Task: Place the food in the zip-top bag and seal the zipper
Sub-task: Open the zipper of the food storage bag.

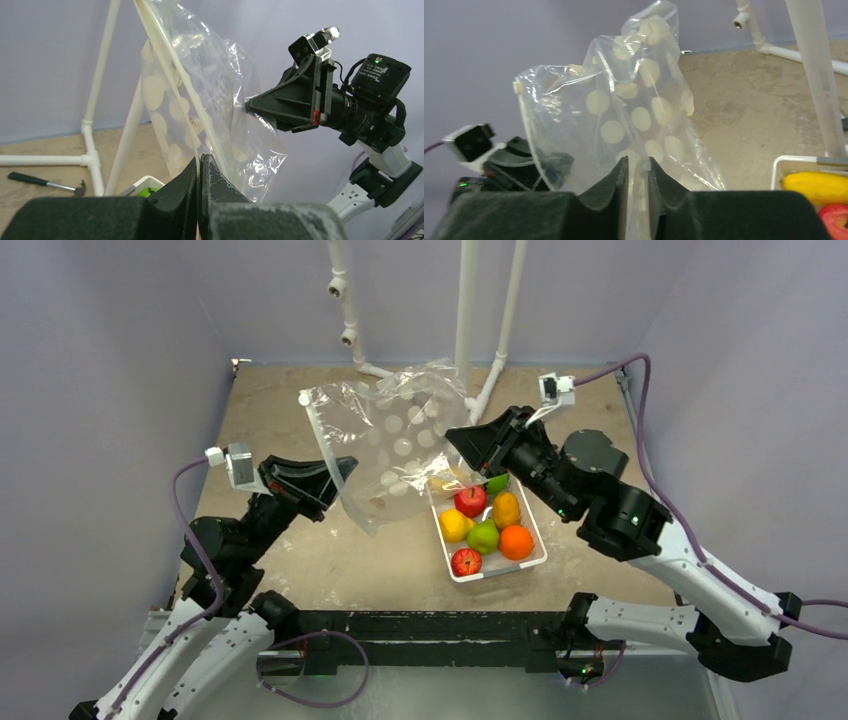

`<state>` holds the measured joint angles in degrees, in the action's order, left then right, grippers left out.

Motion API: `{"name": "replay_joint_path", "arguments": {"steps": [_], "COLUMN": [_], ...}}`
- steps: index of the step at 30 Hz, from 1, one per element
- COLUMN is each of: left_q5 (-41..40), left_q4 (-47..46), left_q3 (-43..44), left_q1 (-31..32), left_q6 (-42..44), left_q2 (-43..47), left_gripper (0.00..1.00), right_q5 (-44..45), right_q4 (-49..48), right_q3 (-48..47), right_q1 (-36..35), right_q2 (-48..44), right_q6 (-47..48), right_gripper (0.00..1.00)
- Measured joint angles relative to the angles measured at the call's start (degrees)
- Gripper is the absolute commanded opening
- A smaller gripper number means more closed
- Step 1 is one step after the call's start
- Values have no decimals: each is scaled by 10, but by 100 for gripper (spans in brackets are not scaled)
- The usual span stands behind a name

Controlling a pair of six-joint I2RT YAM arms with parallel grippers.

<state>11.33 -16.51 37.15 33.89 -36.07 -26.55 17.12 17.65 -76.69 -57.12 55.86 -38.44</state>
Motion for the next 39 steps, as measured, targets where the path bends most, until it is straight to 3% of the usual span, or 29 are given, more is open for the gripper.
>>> {"name": "replay_joint_path", "arguments": {"steps": [3,13,26,39], "left_q5": [-25,-95,-236,-347], "left_q4": [65,235,408,491], "left_q3": [35,131,255,285], "left_q1": [0,0,0,0], "left_q6": [27,98,177,202], "left_q2": [0,-25,-138,-253], "left_gripper": [0,0,0,0], "right_q5": [10,36,67,22], "right_q4": [-6,-10,-23,-103], "right_q3": [11,31,37,39], "right_q1": [5,32,32,31], "right_q2": [25,90,141,183], "right_q6": [-3,-2,-6,7], "right_gripper": [55,72,78,77]}}
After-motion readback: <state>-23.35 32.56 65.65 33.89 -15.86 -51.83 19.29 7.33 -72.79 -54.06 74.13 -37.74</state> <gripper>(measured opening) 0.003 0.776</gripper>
